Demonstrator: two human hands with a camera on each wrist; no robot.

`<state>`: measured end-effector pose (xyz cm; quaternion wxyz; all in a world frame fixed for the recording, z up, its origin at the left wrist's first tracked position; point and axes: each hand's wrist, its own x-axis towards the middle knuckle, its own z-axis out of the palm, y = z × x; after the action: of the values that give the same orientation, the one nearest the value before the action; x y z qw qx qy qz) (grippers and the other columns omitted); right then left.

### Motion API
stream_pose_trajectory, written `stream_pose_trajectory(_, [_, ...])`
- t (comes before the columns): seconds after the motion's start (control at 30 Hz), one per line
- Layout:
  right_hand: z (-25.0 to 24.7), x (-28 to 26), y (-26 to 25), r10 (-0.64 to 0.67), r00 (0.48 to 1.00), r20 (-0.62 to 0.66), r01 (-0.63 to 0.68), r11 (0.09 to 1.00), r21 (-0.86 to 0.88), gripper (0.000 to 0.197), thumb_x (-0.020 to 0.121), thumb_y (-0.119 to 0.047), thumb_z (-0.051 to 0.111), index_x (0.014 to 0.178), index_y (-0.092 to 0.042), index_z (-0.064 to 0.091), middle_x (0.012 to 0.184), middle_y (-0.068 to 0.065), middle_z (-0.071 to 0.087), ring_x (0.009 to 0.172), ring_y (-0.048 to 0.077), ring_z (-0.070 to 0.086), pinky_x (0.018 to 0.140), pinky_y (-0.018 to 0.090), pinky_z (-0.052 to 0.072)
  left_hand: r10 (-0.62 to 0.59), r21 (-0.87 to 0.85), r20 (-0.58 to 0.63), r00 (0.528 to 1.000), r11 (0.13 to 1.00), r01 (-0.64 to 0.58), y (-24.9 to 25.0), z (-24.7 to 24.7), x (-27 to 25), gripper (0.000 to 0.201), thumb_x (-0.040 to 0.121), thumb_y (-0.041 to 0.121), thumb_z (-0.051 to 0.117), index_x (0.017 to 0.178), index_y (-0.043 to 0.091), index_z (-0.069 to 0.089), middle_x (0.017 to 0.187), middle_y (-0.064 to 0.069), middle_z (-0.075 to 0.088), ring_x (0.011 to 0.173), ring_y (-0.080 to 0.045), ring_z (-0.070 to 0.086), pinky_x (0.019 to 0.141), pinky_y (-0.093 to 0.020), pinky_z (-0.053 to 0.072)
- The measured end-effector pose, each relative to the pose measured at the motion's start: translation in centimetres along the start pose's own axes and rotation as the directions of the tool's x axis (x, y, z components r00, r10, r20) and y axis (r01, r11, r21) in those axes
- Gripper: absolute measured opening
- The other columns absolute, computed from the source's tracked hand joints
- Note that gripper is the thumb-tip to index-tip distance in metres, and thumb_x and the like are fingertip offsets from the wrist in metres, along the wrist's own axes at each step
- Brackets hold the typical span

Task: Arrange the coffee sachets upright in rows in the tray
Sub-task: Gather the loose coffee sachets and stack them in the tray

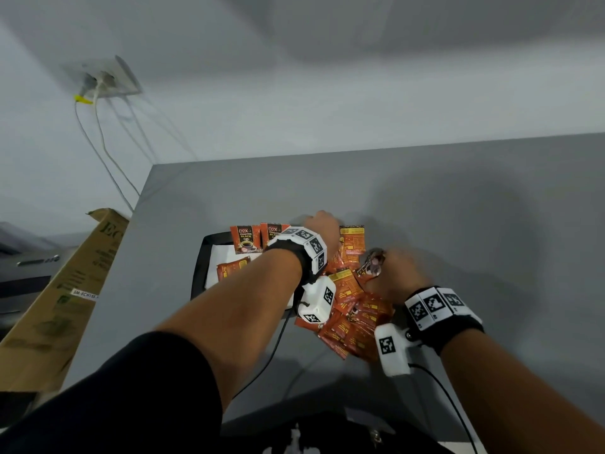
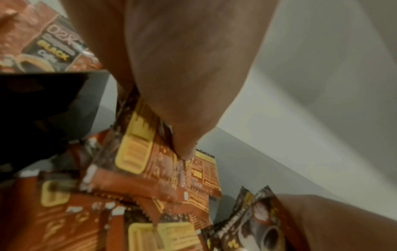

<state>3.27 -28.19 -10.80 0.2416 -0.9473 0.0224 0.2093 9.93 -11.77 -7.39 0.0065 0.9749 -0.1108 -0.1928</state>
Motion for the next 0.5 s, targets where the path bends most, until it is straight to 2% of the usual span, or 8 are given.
stream_pose_trajectory(0.07, [-0.1, 0.1, -0.4, 0.022, 1.0, 0.001, -0.022, 0.999, -0.038, 0.023, 0.068, -0.038, 0.071, 0.087, -0.027, 0.066, 0.082, -0.006, 0.068, 0.077, 0.014, 0.065, 0.076, 0.033, 0.059, 0.008, -0.05, -0.018, 1.0, 0.999, -0.009, 0.3, -0.2, -0.5, 0.03, 0.095, 0.031, 0.064, 0.114, 0.007, 0.064, 0.112, -0.011, 0.06, 0.088, -0.027, 0.062, 0.066, -0.032, 0.047])
stream_pose_trajectory(0.13, [-0.3, 0.1, -0.7, 0.041, 0.999, 0.016, -0.04, 0.997, -0.066, 0.015, 0.076, -0.032, 0.073, 0.079, -0.025, 0.061, 0.08, -0.003, 0.064, 0.078, 0.018, 0.064, 0.074, 0.031, 0.055, 0.021, -0.099, -0.018, 1.0, 0.995, -0.023, 0.4, -0.5, -0.9, 0.031, 0.096, 0.031, 0.063, 0.116, 0.007, 0.064, 0.11, -0.011, 0.061, 0.081, -0.025, 0.059, 0.064, -0.031, 0.045])
stream_pose_trajectory(0.17, [-0.4, 0.1, -0.7, 0.038, 0.999, 0.024, -0.036, 0.996, -0.084, 0.015, 0.08, -0.029, 0.073, 0.077, -0.024, 0.06, 0.079, -0.002, 0.062, 0.077, 0.018, 0.062, 0.071, 0.029, 0.051, 0.034, -0.119, -0.019, 0.999, 0.992, -0.036, 0.3, -0.7, -1.2, 0.032, 0.096, 0.031, 0.062, 0.117, 0.007, 0.064, 0.11, -0.011, 0.06, 0.082, -0.025, 0.059, 0.064, -0.031, 0.044])
stream_pose_trajectory(0.27, [-1.1, -0.3, -0.5, -0.017, 1.0, -0.008, 0.016, 0.998, -0.068, 0.01, 0.083, -0.031, 0.074, 0.085, -0.026, 0.065, 0.08, -0.004, 0.064, 0.075, 0.018, 0.062, 0.066, 0.026, 0.044, 0.093, -0.189, -0.074, 0.993, 0.976, -0.106, -0.2, -2.2, -2.6, 0.029, 0.096, 0.031, 0.061, 0.108, 0.005, 0.064, 0.107, -0.011, 0.061, 0.09, -0.027, 0.063, 0.066, -0.032, 0.045])
stream_pose_trajectory(0.37, [-3.2, -1.4, -0.2, -0.093, 0.993, -0.072, 0.104, 0.982, 0.155, 0.012, 0.085, -0.016, 0.073, 0.086, -0.027, 0.066, 0.08, -0.007, 0.067, 0.076, 0.015, 0.064, 0.068, 0.025, 0.041, 0.131, -0.301, -0.175, 0.976, 0.937, -0.179, -2.0, -3.7, -4.6, 0.024, 0.094, 0.031, 0.064, 0.096, 0.007, 0.062, 0.094, -0.008, 0.063, 0.085, -0.024, 0.061, 0.068, -0.031, 0.041])
stream_pose_trajectory(0.43, [-5.0, -3.0, -1.3, -0.12, 0.985, -0.128, 0.159, 0.916, 0.367, 0.009, 0.087, -0.012, 0.07, 0.082, -0.019, 0.068, 0.078, -0.004, 0.072, 0.071, 0.012, 0.065, 0.07, 0.027, 0.043, 0.108, -0.395, -0.255, 0.961, 0.896, -0.205, -4.1, -4.6, -6.2, 0.019, 0.093, 0.027, 0.066, 0.093, 0.01, 0.058, 0.085, -0.004, 0.063, 0.077, -0.021, 0.058, 0.066, -0.028, 0.038])
stream_pose_trajectory(0.5, [-6.1, -4.4, -3.4, -0.11, 0.983, -0.149, 0.171, 0.847, 0.504, 0.015, 0.09, -0.01, 0.065, 0.081, -0.022, 0.065, 0.078, -0.005, 0.072, 0.069, 0.012, 0.064, 0.067, 0.031, 0.046, 0.075, -0.439, -0.32, 0.944, 0.872, -0.218, -6.7, -5.2, -8.0, 0.016, 0.091, 0.022, 0.066, 0.095, 0.011, 0.055, 0.082, -0.004, 0.065, 0.072, -0.021, 0.059, 0.063, -0.028, 0.041])
